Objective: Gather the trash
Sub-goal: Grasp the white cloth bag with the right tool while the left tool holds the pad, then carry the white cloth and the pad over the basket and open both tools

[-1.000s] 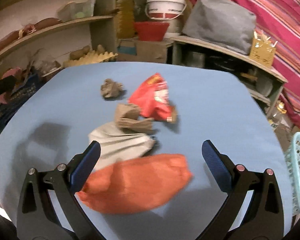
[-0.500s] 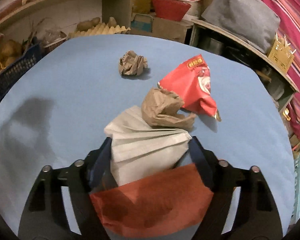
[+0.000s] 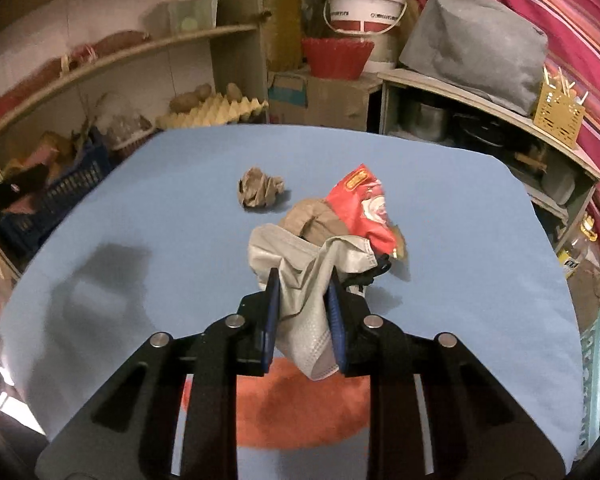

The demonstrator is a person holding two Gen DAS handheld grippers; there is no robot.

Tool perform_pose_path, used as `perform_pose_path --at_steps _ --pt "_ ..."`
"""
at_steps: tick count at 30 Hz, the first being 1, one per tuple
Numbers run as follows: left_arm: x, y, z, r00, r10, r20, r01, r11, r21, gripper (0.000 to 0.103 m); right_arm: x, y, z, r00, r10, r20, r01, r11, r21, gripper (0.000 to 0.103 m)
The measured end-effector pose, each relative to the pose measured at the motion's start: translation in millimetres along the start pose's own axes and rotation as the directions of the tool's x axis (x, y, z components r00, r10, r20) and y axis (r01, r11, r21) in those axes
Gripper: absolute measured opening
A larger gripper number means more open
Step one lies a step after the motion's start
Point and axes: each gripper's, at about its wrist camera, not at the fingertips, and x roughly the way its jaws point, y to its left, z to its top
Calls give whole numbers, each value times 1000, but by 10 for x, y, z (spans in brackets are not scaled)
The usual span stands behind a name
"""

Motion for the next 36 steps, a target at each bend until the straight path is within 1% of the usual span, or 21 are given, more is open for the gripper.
perform_pose_path --at_steps 2,4,9,18,26,30,36 --pt "-7 -55 -3 1000 -2 3 2 1000 6 84 -75 -62 8 1000 16 7 -16 1000 14 23" --pt "-19 -108 -1 1000 -6 7 6 1000 11 84 -171 -134 -6 1000 14 22 -15 1000 24 23" --pt "-34 -294 5 1000 -19 14 19 999 30 84 -366 -317 -59 997 -42 62 41 999 19 23" --pt "-60 -772 -23 998 -53 22 51 996 77 84 -676 -778 -139 987 -91 129 81 993 82 23" --pt "-103 -1264 -62 994 -109 27 105 987 124 84 -885 -1148 -267 982 -125 143 107 986 130 23" --pt "-98 -1489 -101 991 -134 19 130 981 144 84 -1010 -1408 -359 977 -161 141 138 977 160 23" --pt "-71 -1799 -173 986 -165 12 160 973 166 84 -1253 -1870 -522 965 -218 144 180 955 237 23"
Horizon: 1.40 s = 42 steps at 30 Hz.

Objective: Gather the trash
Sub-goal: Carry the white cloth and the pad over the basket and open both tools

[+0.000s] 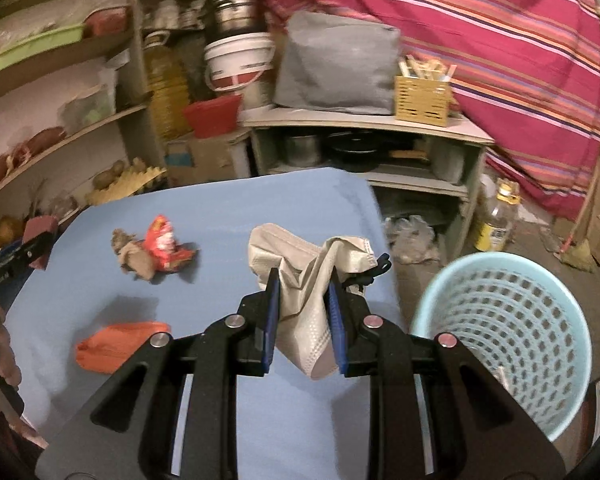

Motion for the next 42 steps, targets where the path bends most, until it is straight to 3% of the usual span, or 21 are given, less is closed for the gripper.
perform_pose_path --at_steps 12,26,42 --pt "64 -632 -77 998 -57 -11 57 997 55 84 -321 -858 -94 995 -103 14 101 989 110 23" --pt "-128 -1565 75 985 -170 30 165 977 138 84 -548 -1449 -160 986 -165 24 158 973 170 23" --pt "195 -3160 -190 927 -366 -84 376 895 239 84 -634 -2172 -454 976 -215 -36 216 931 293 23"
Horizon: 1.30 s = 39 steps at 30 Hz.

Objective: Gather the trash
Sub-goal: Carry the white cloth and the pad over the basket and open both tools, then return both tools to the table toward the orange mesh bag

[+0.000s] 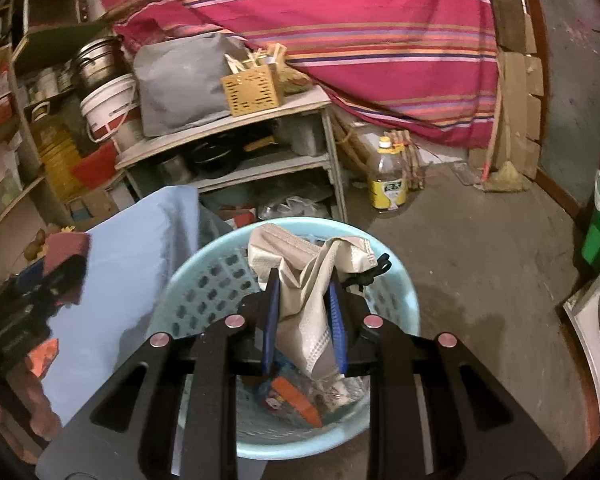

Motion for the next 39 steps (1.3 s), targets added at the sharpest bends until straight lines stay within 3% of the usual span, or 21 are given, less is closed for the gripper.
perform_pose_path --at_steps 6,11,15,17,27,33,35,39 --pt "306 -320 -4 997 -67 -50 66 998 -9 84 17 -240 -25 1000 -9 -3 9 998 59 23" --pt "458 -449 3 993 -89 -79 88 996 -11 84 45 -192 -6 1000 0 -3 0 999 45 23" --pt "447 -431 46 993 -92 -77 91 996 -17 87 103 -173 7 1000 4 -14 -3 999 42 23" --pt "425 -414 59 994 -86 -67 85 996 -25 93 113 -167 9 1000 9 -16 -8 999 41 23" --pt "293 -203 105 997 -54 -53 52 998 -32 94 188 -78 39 1000 25 -18 -25 999 28 24" --pt "134 56 91 1000 -3 -27 2 999 -50 96 232 86 42 1000 6 5 -6 1000 1 45" --pt "73 160 77 1000 8 -25 -10 998 -60 97 249 125 42 1000 0 3 0 1000 -4 58" --pt "-64 340 30 999 41 -16 -42 997 -67 98 246 191 43 1000 -7 6 7 1000 -21 73"
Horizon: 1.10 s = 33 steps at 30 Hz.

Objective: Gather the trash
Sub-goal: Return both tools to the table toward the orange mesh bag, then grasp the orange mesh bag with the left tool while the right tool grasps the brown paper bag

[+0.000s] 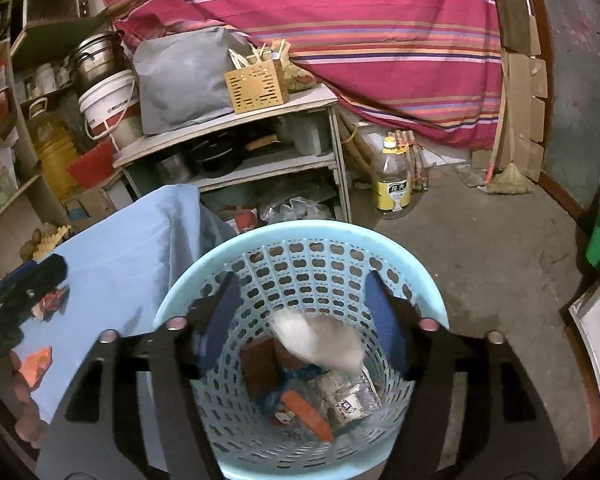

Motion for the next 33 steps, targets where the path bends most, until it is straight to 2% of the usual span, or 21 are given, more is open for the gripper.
perform_pose_path --at_steps 2,6,13,22,25,30,33 --pt "-64 98 -20 1000 9 1 -9 1000 1 98 -26 19 -10 1000 -24 7 24 1000 -6 87" --pt "-228 328 -105 999 48 0 -48 999 16 98 -101 136 -13 999 -25 31 25 1000 -13 98" --pt "-495 977 -399 991 129 -42 -129 992 2 99 -76 563 -80 999 -28 28 30 997 -78 99" --pt "-651 1704 -953 969 197 -151 -206 977 -46 99 -13 1010 -169 999 38 -17 -39 995 -94 99" --pt "-661 1811 -1072 964 198 -178 -209 977 -45 98 -24 1152 -169 999 39 -10 -40 993 -111 99" --pt "-638 1900 -1191 955 221 -200 -223 975 12 98 -32 1310 -158 998 62 -4 -62 993 -97 99" --pt "-581 2021 -1228 950 197 -243 -204 979 -7 98 -26 1447 -151 997 82 -5 -82 992 -100 99"
